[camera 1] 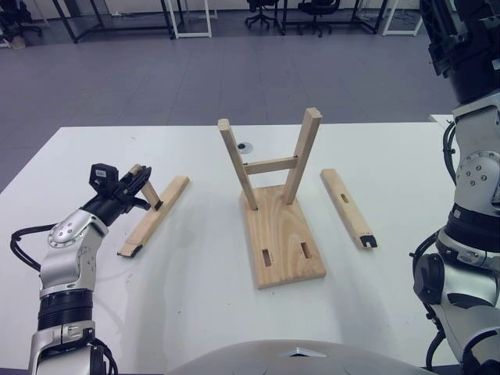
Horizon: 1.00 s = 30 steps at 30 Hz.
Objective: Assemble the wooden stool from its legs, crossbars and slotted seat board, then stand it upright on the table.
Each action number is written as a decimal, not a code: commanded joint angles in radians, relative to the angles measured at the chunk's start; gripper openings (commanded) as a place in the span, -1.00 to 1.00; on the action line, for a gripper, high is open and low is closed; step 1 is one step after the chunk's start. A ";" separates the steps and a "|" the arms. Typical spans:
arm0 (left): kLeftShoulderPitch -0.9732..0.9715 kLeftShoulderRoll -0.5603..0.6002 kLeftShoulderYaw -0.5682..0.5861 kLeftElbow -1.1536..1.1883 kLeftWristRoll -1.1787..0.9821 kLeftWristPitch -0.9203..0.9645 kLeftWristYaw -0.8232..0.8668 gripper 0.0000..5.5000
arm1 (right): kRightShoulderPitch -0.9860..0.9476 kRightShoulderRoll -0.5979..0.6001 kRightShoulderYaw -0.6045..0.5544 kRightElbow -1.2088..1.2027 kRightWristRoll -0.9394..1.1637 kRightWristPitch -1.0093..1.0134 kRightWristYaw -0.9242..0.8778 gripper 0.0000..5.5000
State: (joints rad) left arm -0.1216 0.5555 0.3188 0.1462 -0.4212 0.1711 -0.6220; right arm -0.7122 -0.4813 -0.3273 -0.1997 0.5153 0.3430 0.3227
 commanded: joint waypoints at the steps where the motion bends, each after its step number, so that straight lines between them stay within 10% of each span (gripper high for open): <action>1: -0.012 -0.004 -0.022 0.042 0.030 0.004 -0.001 -0.85 | 0.003 -0.003 0.004 -0.005 0.006 0.011 0.003 -0.11; 21: 0.026 0.014 -0.112 0.300 0.080 -0.049 -0.094 -0.85 | 0.010 0.023 -0.007 -0.022 0.016 0.012 -0.039 -0.11; 30: -0.058 0.054 -0.108 0.275 0.081 0.039 -0.109 -0.29 | 0.036 0.036 -0.010 -0.052 0.021 0.018 -0.060 -0.11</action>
State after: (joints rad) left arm -0.1619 0.5927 0.2044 0.4299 -0.3493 0.1935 -0.7303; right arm -0.6904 -0.4471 -0.3346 -0.2453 0.5255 0.3483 0.2700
